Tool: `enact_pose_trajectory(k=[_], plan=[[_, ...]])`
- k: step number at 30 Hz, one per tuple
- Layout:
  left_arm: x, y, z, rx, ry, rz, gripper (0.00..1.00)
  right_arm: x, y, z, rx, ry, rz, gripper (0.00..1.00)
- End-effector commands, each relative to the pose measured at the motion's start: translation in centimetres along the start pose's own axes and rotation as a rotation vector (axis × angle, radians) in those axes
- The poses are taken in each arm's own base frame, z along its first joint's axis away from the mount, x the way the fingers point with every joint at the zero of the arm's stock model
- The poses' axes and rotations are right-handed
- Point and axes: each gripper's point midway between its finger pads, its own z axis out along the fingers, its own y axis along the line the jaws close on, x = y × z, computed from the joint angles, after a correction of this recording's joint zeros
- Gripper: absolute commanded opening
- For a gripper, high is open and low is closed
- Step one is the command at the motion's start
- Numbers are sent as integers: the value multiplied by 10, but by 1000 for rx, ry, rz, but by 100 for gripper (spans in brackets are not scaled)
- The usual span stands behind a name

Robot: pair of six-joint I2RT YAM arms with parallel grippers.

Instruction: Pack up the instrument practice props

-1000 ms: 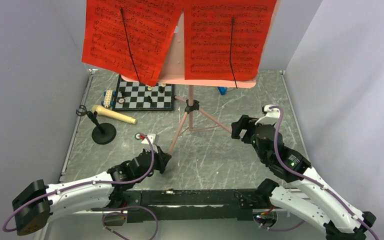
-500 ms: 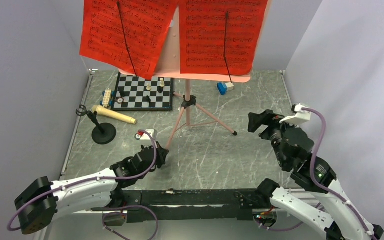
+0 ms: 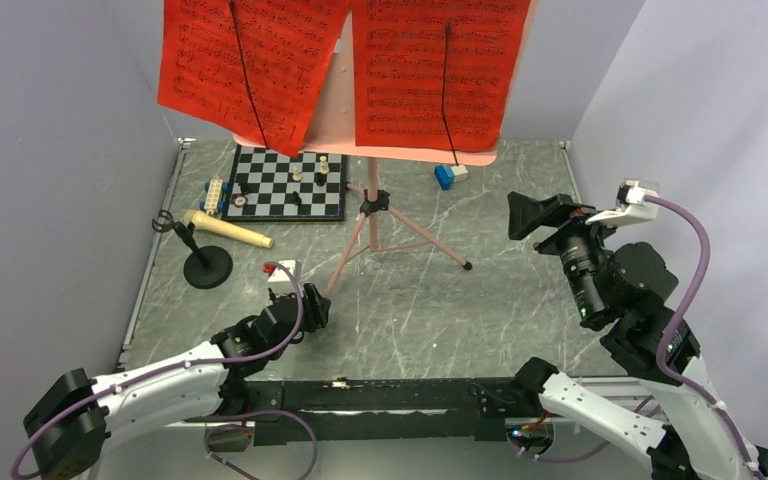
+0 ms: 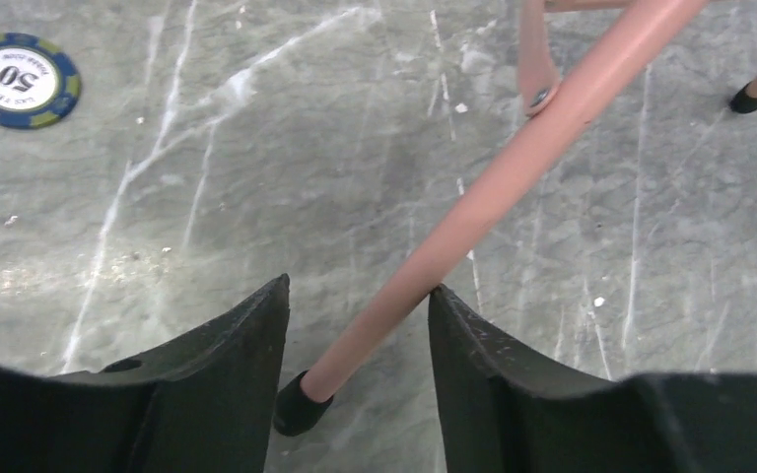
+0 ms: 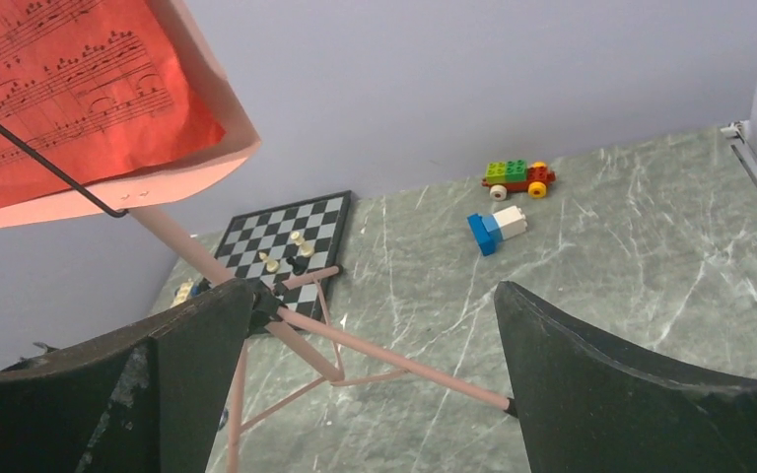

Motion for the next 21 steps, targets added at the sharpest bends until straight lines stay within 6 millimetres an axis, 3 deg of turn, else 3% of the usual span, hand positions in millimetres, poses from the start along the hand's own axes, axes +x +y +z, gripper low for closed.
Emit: enact_pose_trajectory(k=[1, 6, 12, 19, 21], plan=[[-5, 17, -5, -56, -7, 57, 63, -30, 23, 6, -73, -72, -8, 99], [-31, -13, -15, 46, -22, 78, 78, -49, 46, 14, -132, -99, -9, 100], [-68, -55, -36, 199, -52, 71, 79, -82, 66, 21, -171, -172, -25, 100], [-141, -123, -86, 455, -143, 80, 78, -91, 87, 40, -196, -165, -71, 100], [-171, -141, -107, 526, -203, 75, 78, -92, 92, 42, -211, -159, -64, 100]])
